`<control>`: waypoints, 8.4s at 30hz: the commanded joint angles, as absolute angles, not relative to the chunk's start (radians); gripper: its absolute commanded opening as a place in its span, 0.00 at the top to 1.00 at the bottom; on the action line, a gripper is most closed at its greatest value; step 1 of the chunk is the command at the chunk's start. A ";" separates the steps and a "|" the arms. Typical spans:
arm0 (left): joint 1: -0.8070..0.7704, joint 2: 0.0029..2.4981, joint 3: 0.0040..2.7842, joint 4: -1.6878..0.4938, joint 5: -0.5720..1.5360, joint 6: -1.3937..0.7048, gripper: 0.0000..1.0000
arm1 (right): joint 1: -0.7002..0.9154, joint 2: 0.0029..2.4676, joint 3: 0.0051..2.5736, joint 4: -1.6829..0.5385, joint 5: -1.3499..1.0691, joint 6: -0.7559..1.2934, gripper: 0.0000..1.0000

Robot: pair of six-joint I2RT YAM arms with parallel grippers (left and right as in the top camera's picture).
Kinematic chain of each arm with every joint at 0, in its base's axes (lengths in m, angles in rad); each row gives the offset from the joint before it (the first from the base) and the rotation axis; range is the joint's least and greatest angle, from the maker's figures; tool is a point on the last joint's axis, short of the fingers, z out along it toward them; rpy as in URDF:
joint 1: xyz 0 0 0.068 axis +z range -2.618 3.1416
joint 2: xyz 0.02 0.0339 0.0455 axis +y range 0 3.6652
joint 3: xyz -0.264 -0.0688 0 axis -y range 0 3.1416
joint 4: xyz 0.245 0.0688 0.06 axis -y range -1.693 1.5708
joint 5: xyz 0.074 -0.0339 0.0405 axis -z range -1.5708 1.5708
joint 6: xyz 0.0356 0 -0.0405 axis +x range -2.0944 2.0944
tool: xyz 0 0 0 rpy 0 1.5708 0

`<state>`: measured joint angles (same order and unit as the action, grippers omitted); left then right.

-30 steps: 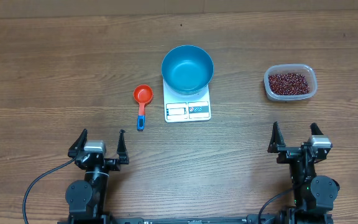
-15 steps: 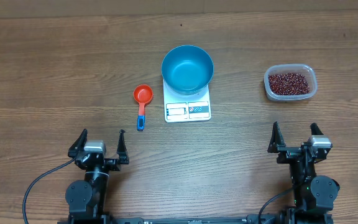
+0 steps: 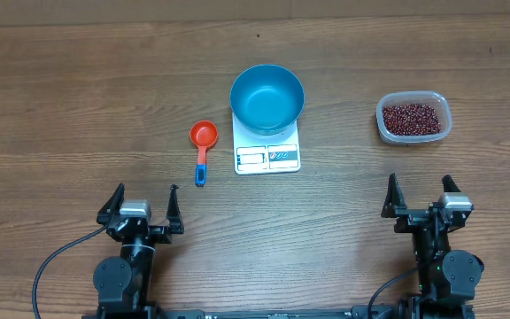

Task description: Scoop item into bowl and weigh 150g on scale

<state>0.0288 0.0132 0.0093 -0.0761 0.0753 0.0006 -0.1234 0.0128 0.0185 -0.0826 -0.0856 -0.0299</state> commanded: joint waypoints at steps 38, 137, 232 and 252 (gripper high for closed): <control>0.033 0.497 0.589 -0.500 0.027 0.024 0.00 | -0.119 0.003 0.008 -0.079 -0.076 -0.028 0.00; -0.070 2.106 1.663 -1.019 0.123 0.130 0.00 | -0.119 0.003 0.008 -0.079 -0.076 -0.028 0.00; -0.072 2.106 1.421 -0.672 0.071 0.109 0.01 | -0.119 0.003 0.008 -0.079 -0.076 -0.028 0.00; -0.072 2.106 1.421 -0.669 0.071 0.109 0.24 | -0.119 0.003 0.008 -0.079 -0.076 -0.028 0.00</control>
